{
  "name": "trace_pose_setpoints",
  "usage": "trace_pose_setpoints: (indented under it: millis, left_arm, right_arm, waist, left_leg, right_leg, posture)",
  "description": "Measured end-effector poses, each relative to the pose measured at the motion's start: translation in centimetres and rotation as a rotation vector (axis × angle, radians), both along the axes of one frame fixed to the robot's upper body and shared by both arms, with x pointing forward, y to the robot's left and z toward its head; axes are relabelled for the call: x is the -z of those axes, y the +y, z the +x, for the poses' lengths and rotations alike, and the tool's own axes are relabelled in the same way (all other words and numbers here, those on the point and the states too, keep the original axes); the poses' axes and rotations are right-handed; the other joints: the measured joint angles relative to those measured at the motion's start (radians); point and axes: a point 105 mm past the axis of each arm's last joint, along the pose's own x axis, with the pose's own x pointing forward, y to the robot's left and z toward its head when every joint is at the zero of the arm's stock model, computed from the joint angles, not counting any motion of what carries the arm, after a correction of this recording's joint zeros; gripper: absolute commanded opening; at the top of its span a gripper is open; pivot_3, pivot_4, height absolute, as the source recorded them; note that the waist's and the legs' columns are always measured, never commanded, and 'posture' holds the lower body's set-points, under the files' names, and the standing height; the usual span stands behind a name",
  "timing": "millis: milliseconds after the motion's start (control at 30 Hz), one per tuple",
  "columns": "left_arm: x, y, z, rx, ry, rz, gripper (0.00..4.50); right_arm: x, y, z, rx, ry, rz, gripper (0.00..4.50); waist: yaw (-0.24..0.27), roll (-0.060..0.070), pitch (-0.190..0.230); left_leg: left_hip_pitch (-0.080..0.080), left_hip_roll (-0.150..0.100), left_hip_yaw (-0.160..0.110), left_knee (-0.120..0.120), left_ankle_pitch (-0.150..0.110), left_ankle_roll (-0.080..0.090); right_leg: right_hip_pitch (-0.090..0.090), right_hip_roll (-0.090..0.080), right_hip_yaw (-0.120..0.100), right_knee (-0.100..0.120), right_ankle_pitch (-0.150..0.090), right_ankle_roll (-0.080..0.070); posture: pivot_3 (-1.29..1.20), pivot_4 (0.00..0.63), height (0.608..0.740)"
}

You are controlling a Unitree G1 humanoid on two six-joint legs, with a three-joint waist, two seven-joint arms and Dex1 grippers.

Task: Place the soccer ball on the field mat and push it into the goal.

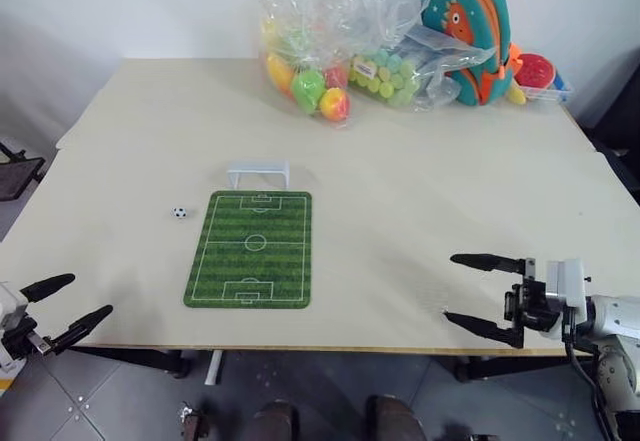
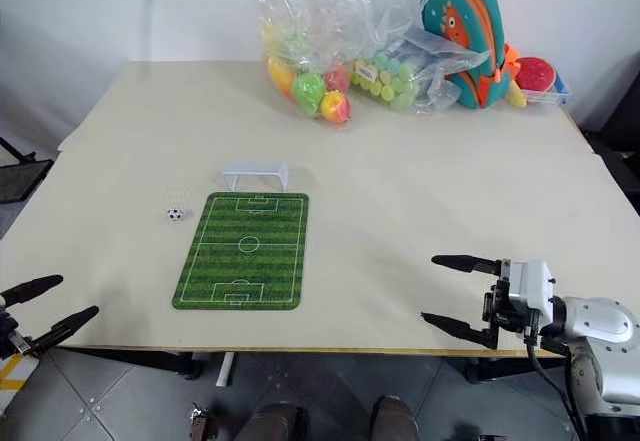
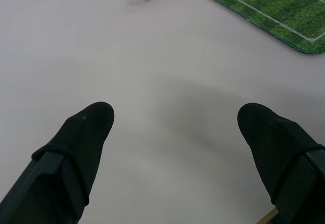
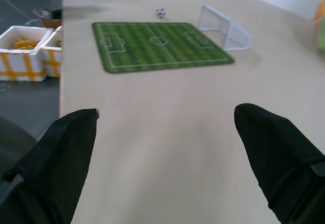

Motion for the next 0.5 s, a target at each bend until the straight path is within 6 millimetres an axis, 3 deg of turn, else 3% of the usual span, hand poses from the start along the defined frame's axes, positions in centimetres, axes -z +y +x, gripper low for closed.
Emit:
trace_pose_setpoints:
  millis: [100, 200, 333, 500]
  left_arm:
    - [-0.3, 0.2, 0.0, -0.014, -0.015, -0.008, 4.48]
    - [-0.3, 0.4, -0.3, -0.075, -0.034, -0.125, 4.48]
    - [-0.3, 0.5, -0.8, -0.167, -0.102, -0.377, 4.48]
    - [3.1, -2.5, 0.4, -0.214, -0.106, -0.555, 4.48]
  right_arm:
    - [0.2, 0.4, -0.1, -0.027, 0.015, 0.009, 4.50]
    - [-0.3, 1.6, 0.0, -0.032, 0.011, 0.109, 4.50]
    - [-2.5, 5.4, -0.1, -0.108, -0.060, 0.280, 4.50]
    - [-3.5, 8.8, 0.3, -0.190, -0.111, 0.378, 4.50]
  waist:
    - [-0.002, 0.000, 0.000]
    - [-0.006, 0.000, 0.000]
    - [-0.011, 0.000, 0.000]
    - [0.005, 0.000, 0.000]
  left_leg:
    - [0.000, 0.000, 0.000, 0.000, 0.000, 0.000]
    - [0.000, 0.002, 0.000, 0.000, -0.001, -0.001]
    - [0.002, 0.010, 0.002, 0.000, -0.002, -0.003]
    - [0.003, 0.009, 0.002, 0.002, -0.002, -0.003]
  right_leg:
    - [0.000, 0.000, 0.001, 0.000, 0.000, 0.000]
    - [0.000, 0.001, 0.001, 0.000, 0.000, 0.000]
    - [0.000, 0.004, 0.002, 0.000, 0.000, -0.001]
    - [0.000, 0.004, 0.003, 0.001, 0.000, -0.001]
  posture:
    - [0.00, 0.150, 0.740]
    - [0.00, 0.150, 0.740]
    - [0.00, 0.150, 0.740]
    - [0.00, 0.150, 0.740]
